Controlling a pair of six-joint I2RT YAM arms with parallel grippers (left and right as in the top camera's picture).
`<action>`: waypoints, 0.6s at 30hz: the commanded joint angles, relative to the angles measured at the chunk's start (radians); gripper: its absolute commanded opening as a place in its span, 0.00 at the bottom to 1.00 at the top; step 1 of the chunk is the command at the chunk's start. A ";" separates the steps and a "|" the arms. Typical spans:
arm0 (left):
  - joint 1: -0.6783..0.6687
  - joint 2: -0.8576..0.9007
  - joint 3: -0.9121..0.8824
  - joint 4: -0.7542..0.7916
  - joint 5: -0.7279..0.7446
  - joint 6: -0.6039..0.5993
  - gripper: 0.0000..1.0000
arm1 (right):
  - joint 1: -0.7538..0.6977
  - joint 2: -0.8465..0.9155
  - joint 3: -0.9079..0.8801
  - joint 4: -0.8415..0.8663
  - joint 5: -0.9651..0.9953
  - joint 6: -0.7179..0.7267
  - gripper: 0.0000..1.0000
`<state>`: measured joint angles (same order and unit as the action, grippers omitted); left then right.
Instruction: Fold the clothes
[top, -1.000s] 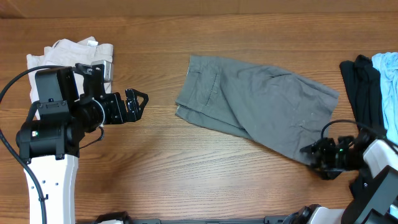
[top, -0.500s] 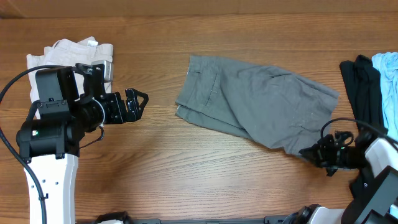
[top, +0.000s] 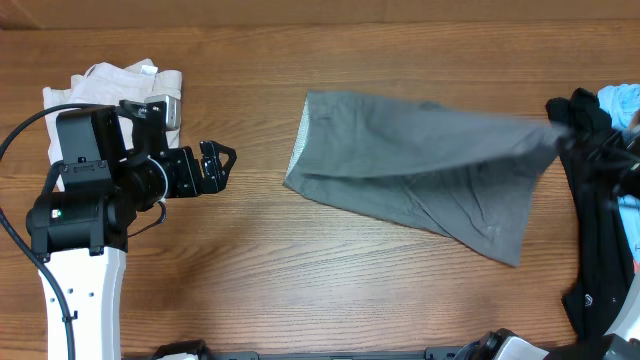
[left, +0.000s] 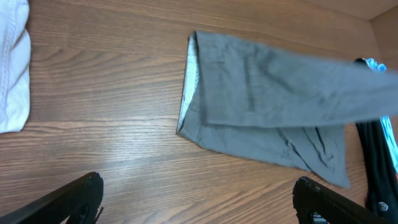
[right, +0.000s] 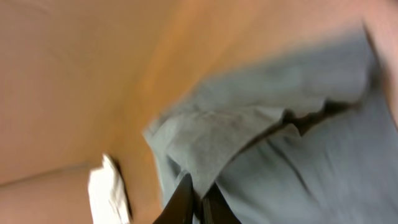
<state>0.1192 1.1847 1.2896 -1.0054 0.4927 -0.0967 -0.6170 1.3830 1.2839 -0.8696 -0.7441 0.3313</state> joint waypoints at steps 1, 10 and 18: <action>0.004 0.006 0.022 0.004 -0.014 0.023 1.00 | 0.047 0.018 0.029 0.145 -0.030 0.229 0.04; -0.002 0.006 0.022 -0.008 -0.016 0.024 1.00 | 0.228 0.256 0.029 0.446 0.109 0.302 0.04; -0.106 0.026 0.022 -0.005 -0.105 0.031 1.00 | 0.245 0.400 0.029 0.648 0.223 0.346 0.08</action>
<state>0.0494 1.1923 1.2896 -1.0100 0.4461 -0.0956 -0.3645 1.7664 1.2968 -0.2417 -0.5919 0.6537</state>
